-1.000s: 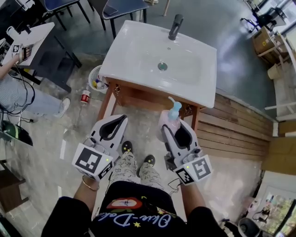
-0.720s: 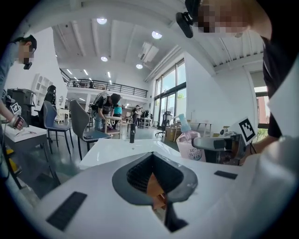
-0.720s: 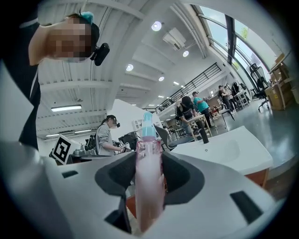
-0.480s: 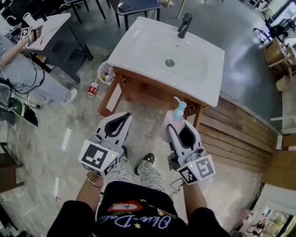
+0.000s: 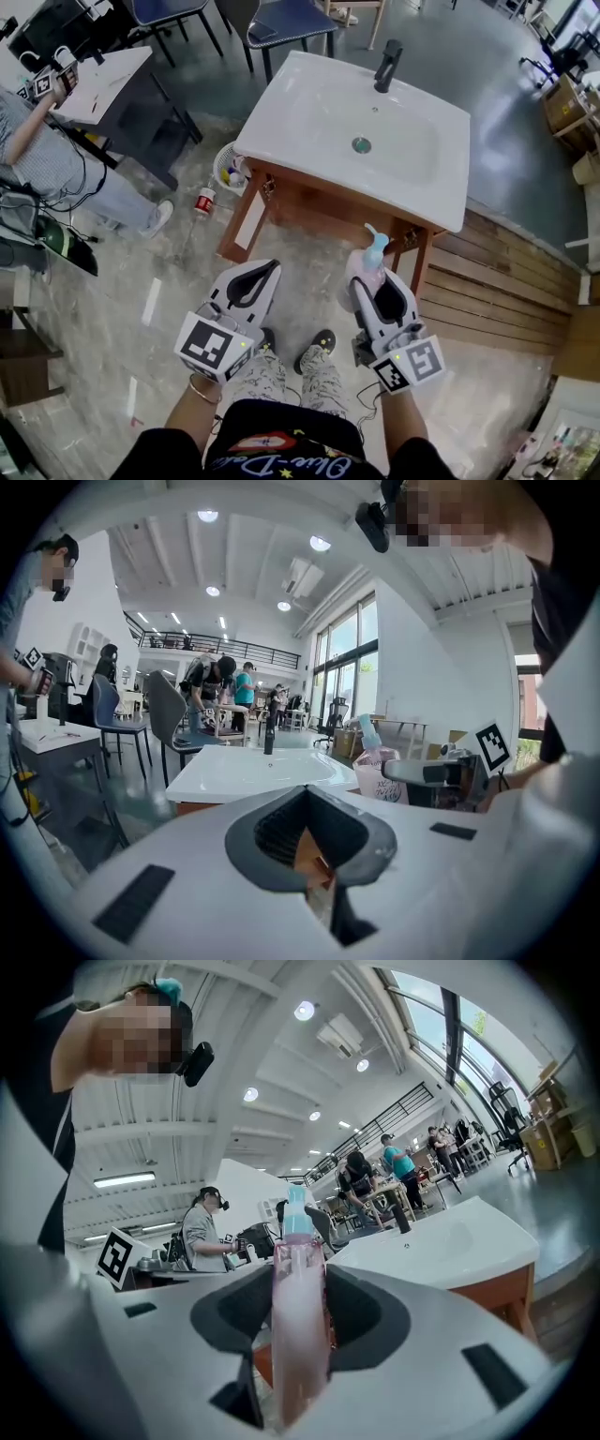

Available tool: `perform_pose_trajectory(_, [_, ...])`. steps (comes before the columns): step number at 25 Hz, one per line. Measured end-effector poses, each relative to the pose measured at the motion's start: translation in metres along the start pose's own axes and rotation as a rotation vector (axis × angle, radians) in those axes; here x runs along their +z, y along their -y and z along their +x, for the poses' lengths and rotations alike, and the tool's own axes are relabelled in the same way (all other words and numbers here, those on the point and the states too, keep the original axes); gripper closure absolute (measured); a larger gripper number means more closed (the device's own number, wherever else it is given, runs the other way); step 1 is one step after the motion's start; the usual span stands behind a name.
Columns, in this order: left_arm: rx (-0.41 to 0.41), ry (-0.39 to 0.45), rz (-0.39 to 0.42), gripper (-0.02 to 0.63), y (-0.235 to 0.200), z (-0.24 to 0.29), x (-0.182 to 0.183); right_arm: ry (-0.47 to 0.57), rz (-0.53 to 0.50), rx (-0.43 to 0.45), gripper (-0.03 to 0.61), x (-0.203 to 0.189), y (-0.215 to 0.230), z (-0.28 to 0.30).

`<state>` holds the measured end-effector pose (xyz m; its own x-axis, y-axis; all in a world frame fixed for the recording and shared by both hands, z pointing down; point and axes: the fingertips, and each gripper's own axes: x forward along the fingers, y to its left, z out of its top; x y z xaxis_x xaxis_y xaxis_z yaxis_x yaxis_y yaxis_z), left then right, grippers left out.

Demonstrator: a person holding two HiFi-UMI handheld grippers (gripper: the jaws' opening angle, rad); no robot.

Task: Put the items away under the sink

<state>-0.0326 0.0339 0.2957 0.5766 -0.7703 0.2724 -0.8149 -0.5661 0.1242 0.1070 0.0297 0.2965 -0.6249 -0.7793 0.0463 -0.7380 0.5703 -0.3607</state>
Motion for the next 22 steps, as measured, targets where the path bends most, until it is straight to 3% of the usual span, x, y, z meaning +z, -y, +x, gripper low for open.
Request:
perform_pose_trajectory(5, [-0.032,0.001,-0.003,0.606,-0.006,0.005,-0.024,0.019,-0.002,-0.018,0.394,-0.023,0.005,0.008])
perform_pose_trajectory(11, [-0.090,-0.001,-0.003,0.606,-0.014,0.031,-0.058,0.054,0.004,-0.100,0.394,-0.056,0.029,0.013])
perform_pose_trajectory(17, [-0.111,-0.024,0.073,0.606,-0.022,0.058,-0.088,0.093,-0.031,-0.134,0.394,-0.079,0.049,0.017])
perform_pose_trajectory(22, [-0.125,0.014,0.048,0.606,-0.031,0.073,-0.112,0.091,-0.043,-0.154,0.394,-0.105,0.065,0.025])
